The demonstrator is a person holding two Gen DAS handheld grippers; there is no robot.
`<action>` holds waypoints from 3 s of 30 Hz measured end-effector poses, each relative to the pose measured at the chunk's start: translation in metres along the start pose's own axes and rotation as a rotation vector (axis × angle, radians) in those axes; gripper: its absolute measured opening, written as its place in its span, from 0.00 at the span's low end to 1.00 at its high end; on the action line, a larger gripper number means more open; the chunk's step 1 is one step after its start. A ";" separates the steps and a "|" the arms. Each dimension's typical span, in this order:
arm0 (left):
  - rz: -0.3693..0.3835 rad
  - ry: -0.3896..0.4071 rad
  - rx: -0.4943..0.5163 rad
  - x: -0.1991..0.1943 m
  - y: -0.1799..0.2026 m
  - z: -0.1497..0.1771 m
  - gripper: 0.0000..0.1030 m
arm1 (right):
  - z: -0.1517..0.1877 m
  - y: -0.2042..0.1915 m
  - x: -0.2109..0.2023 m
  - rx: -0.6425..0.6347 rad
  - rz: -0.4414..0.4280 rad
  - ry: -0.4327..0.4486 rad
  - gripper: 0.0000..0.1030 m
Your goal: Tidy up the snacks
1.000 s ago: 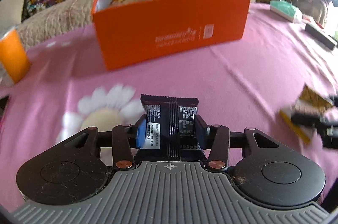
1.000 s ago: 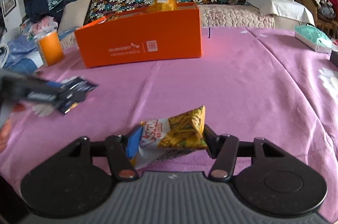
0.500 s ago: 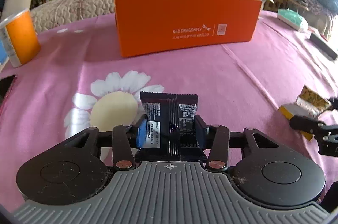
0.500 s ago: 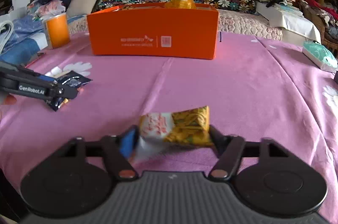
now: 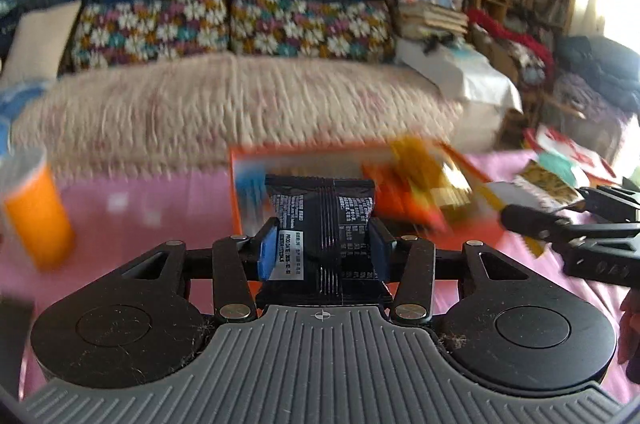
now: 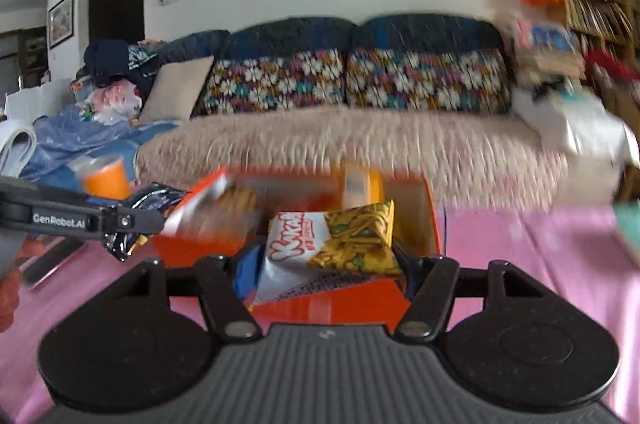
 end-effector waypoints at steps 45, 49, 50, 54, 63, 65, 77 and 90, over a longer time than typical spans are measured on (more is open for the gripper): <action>-0.210 -0.239 -0.003 -0.251 0.060 0.202 0.78 | 0.131 -0.104 -0.240 0.314 0.275 -0.257 1.00; -0.231 -0.253 0.035 -0.259 0.070 0.222 0.76 | 0.146 -0.112 -0.255 0.348 0.269 -0.270 1.00; -0.237 -0.256 0.047 -0.260 0.072 0.227 0.76 | 0.148 -0.114 -0.258 0.341 0.276 -0.273 1.00; -0.250 -0.258 0.073 -0.266 0.075 0.241 0.75 | 0.153 -0.120 -0.270 0.321 0.298 -0.275 1.00; -0.231 -0.198 0.052 -0.288 0.074 0.230 0.74 | 0.142 -0.130 -0.289 0.284 0.330 -0.238 1.00; -0.230 -0.182 0.050 -0.292 0.074 0.226 0.74 | 0.140 -0.133 -0.291 0.273 0.333 -0.232 1.00; -0.220 -0.164 0.057 -0.298 0.080 0.221 0.74 | 0.138 -0.133 -0.295 0.274 0.318 -0.228 1.00; -0.218 -0.163 0.052 -0.297 0.079 0.219 0.74 | 0.139 -0.135 -0.294 0.272 0.317 -0.232 1.00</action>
Point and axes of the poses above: each gripper's, at about its wrist camera, not at the fingertips, and x roughly the way its jaws point, y to its right, z to its underside, the point moved 7 cm from there along x, roughly the way its jaws point, and after that the axes turned 9 degrees about -z, right-handed, at the moved point
